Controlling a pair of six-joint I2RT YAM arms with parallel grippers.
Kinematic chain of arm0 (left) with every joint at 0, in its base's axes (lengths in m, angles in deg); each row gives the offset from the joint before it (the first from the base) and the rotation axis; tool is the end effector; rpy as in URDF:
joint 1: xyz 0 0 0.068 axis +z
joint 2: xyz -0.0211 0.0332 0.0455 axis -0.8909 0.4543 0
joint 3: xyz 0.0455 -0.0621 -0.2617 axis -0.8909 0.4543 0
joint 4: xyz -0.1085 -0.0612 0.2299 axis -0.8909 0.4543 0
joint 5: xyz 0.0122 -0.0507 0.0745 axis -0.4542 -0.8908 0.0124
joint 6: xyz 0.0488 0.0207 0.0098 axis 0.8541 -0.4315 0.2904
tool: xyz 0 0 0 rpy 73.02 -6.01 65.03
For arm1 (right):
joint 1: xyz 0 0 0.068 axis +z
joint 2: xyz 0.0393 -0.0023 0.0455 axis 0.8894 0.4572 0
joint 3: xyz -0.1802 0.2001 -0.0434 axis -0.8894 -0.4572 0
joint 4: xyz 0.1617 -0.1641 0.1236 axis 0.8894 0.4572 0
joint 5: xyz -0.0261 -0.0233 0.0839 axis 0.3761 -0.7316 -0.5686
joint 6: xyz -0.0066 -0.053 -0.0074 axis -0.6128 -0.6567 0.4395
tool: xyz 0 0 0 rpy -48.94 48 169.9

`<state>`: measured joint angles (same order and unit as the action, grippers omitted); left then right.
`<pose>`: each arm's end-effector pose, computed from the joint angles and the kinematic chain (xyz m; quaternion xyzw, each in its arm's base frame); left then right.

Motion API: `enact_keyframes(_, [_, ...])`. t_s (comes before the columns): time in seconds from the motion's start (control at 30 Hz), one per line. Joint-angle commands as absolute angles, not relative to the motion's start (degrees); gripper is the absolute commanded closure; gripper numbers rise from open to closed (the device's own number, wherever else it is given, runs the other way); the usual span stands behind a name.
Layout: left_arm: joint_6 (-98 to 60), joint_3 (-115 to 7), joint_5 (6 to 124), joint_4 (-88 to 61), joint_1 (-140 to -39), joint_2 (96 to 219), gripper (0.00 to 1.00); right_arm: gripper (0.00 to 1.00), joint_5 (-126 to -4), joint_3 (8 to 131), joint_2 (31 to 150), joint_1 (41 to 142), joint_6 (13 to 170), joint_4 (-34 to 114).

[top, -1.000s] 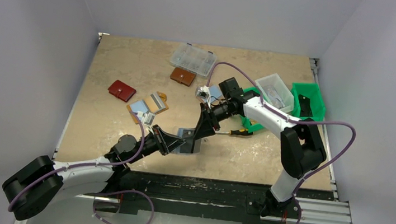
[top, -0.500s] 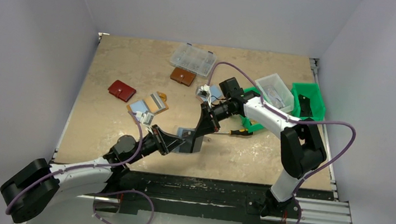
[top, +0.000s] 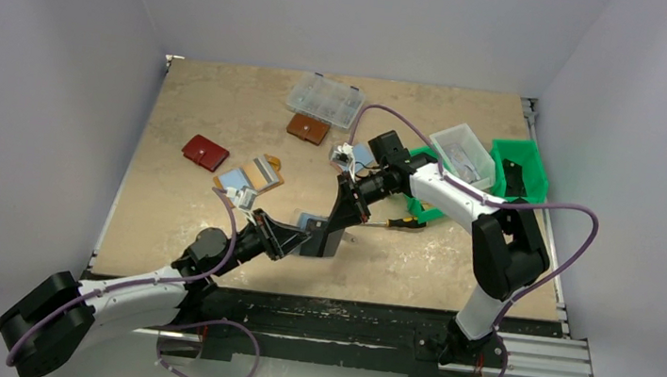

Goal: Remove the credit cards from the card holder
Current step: Remove the credit card from the card holder.

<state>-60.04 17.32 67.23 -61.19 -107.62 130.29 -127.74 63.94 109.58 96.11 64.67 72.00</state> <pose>0.1134 -0.1170 0.1762 -0.0131 0.6892 -0.5680 0.4498 0.2728 0.2194 0.2262 -0.4808 0.6480 0.5759 0.1313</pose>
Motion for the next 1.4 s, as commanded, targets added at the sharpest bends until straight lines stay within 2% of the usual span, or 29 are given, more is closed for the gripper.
enact_keyframes(0.0, [-61.0,16.6,67.3,-64.8,-107.5,130.0,0.82,1.0,-127.9,64.2,109.8,96.3,63.5,72.4])
enact_keyframes(0.5, [-60.7,17.1,69.2,-59.5,-107.5,124.9,0.84,1.0,-126.8,64.9,110.8,96.2,61.2,74.4])
enact_keyframes(0.77, [-60.5,17.8,69.8,-58.7,-107.5,123.8,1.0,1.0,-126.5,65.4,111.4,96.2,59.7,75.7])
enact_keyframes(1.37, [-59.8,20.3,71.4,-55.1,-106.9,120.9,1.0,1.0,-124.4,66.4,113.8,95.9,55.5,79.4])
